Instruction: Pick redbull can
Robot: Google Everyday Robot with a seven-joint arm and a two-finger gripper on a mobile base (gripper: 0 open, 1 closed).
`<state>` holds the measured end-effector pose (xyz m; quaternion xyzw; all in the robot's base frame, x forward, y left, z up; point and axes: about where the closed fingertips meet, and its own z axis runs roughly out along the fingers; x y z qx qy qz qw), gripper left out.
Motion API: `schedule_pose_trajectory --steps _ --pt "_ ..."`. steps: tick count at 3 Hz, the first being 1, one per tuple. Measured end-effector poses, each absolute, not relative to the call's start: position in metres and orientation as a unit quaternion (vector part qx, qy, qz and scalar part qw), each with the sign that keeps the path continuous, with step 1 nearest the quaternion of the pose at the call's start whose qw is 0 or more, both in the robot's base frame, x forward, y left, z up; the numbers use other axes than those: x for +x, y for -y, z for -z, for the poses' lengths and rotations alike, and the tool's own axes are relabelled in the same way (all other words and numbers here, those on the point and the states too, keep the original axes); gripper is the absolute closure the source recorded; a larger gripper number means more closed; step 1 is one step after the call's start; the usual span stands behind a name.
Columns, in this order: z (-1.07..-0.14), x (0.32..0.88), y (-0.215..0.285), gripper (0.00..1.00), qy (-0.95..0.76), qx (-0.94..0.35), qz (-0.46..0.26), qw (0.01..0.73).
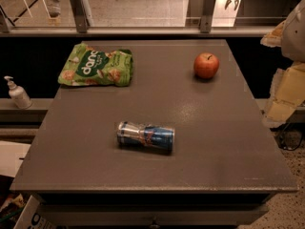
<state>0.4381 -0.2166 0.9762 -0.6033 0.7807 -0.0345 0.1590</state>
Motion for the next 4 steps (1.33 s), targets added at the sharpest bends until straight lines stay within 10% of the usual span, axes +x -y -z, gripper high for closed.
schedule_pose_trajectory --steps 4 --pt "-0.941 0.424 0.166 0.0 -0.771 -0.594 -0.075 0.214"
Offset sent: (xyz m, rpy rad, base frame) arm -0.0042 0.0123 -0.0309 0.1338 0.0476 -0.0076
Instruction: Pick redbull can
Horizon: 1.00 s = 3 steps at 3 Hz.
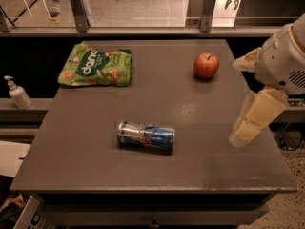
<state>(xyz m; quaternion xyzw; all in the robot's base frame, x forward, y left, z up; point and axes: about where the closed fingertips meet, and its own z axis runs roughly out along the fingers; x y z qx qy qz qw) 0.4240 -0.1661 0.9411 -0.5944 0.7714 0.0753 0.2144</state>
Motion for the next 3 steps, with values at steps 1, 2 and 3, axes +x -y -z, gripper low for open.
schedule_pose_trajectory --steps 1,2,3 --pt "-0.926 0.415 0.134 0.0 -0.748 -0.598 -0.13 0.254" --pt "-0.915 0.409 0.097 0.0 -0.71 -0.613 -0.172 0.301" --pt "-0.915 0.409 0.097 0.0 -0.71 -0.613 -0.172 0.3"
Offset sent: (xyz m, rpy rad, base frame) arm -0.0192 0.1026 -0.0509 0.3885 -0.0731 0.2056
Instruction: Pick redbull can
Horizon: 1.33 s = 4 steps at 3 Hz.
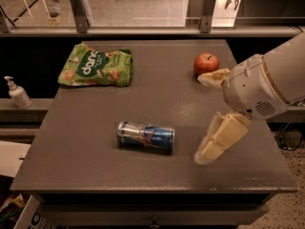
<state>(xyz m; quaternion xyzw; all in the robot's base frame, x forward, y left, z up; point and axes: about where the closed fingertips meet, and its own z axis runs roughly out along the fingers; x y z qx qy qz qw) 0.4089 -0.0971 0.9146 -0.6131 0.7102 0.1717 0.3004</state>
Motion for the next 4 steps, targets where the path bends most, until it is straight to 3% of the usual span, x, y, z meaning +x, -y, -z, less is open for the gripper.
schedule_pose_trajectory --steps 1,4 --pt "-0.904 0.405 0.087 0.0 -0.705 -0.618 -0.173 0.302" --pt "-0.828 0.401 -0.004 0.0 -0.66 -0.672 -0.162 0.293"
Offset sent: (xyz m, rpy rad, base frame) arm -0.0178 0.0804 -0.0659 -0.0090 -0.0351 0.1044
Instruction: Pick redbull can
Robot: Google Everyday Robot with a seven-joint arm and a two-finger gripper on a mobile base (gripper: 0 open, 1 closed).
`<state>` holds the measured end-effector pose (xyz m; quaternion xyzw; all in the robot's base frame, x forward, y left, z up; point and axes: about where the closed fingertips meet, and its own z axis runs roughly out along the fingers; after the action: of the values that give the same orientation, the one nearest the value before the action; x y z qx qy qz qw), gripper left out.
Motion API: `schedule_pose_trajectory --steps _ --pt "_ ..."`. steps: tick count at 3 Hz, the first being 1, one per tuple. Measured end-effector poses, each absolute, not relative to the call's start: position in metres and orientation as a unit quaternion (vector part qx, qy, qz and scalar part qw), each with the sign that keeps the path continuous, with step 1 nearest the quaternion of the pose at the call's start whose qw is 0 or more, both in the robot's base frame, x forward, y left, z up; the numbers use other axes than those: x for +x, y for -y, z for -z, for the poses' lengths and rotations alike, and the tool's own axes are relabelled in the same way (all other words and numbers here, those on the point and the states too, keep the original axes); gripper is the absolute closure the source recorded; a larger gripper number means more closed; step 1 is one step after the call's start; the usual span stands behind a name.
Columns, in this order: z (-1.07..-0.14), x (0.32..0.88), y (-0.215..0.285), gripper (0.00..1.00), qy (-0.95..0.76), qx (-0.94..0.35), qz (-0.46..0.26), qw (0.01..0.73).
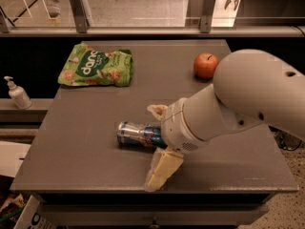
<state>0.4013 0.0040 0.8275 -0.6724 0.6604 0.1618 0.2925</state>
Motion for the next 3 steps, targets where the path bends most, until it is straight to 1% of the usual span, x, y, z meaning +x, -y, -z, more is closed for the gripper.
schedule_pose_trajectory --steps 1,3 --pt "-0.813 0.413 -0.02 0.18 -0.656 -0.677 -0.161 0.292" --pt "-0.822 0.436 -0.021 0.64 -0.666 -0.663 -0.169 0.298"
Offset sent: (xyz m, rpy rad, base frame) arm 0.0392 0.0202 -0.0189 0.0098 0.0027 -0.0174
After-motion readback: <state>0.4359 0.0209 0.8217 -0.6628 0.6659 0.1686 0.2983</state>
